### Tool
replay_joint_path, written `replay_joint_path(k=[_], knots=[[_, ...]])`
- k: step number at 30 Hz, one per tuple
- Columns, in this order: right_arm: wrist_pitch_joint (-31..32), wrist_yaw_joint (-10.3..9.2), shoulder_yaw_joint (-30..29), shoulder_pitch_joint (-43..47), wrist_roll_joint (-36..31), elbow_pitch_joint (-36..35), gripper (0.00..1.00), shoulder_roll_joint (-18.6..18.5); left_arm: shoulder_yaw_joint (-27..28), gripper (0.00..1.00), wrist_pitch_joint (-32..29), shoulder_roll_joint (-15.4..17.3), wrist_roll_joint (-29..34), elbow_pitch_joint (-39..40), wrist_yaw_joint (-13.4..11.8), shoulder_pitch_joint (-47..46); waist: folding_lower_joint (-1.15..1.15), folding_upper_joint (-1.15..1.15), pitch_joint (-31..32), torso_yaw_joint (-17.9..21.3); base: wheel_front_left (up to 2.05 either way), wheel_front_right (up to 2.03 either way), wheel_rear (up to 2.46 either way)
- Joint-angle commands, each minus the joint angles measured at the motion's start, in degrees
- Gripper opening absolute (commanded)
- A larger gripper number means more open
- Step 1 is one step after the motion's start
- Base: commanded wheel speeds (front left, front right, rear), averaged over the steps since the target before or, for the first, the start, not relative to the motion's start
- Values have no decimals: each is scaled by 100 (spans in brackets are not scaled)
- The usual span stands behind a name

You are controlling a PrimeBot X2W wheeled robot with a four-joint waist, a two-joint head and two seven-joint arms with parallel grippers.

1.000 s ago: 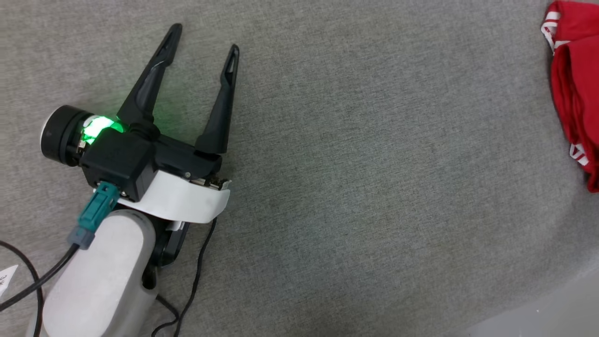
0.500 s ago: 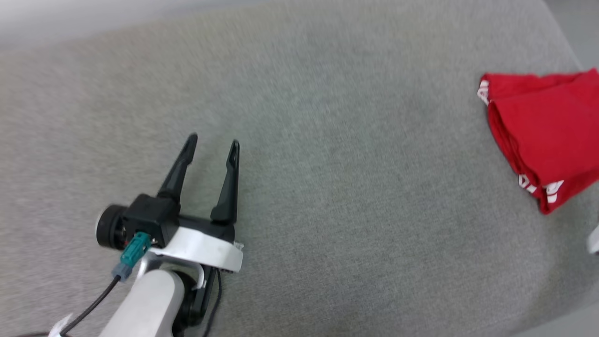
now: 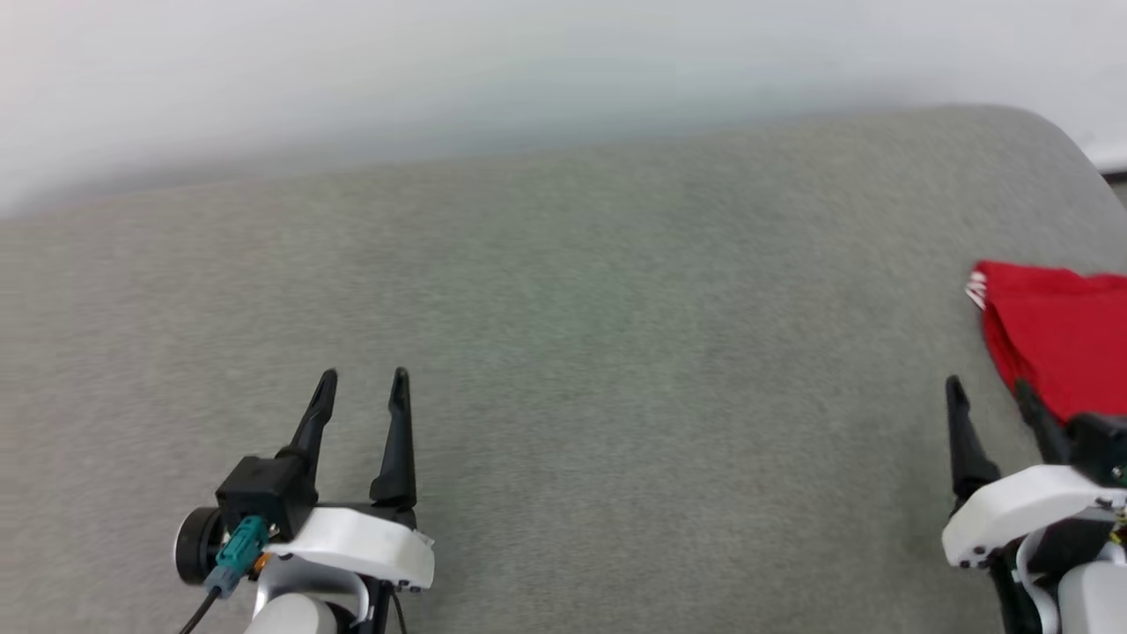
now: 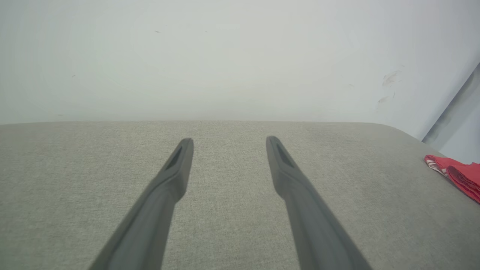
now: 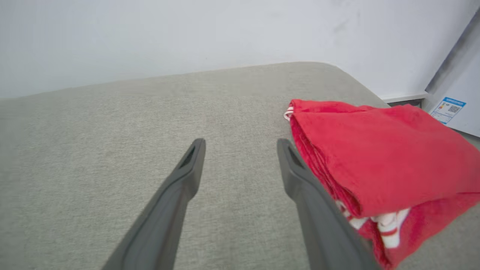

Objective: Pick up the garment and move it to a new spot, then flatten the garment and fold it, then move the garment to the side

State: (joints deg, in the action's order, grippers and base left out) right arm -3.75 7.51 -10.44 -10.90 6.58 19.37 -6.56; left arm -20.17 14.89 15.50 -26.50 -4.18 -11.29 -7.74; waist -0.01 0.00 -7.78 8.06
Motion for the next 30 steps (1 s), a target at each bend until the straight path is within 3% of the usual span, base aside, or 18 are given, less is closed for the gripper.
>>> replay_joint_path(k=[1,7,12,19,30], knots=[[-31,-5,29,130,-1,-136,100,38,19,100,29,-7,-11,-24,-21,85,1,0,257,-307,0,0,0],[2,-5,206,715,-12,-978,100,253,145,100,36,88,32,-154,-39,300,1,0,521,-758,0,0,0],[127,-5,313,1221,-131,-1620,100,320,185,100,36,232,23,-283,7,519,1,0,789,-910,0,0,0],[379,-5,385,1842,-224,-2298,100,367,109,100,37,253,-16,-414,93,705,1,0,1035,-954,0,0,0],[508,-5,594,1967,-165,-2559,100,376,142,100,34,169,-20,-552,160,715,1,0,1098,-866,0,0,0]])
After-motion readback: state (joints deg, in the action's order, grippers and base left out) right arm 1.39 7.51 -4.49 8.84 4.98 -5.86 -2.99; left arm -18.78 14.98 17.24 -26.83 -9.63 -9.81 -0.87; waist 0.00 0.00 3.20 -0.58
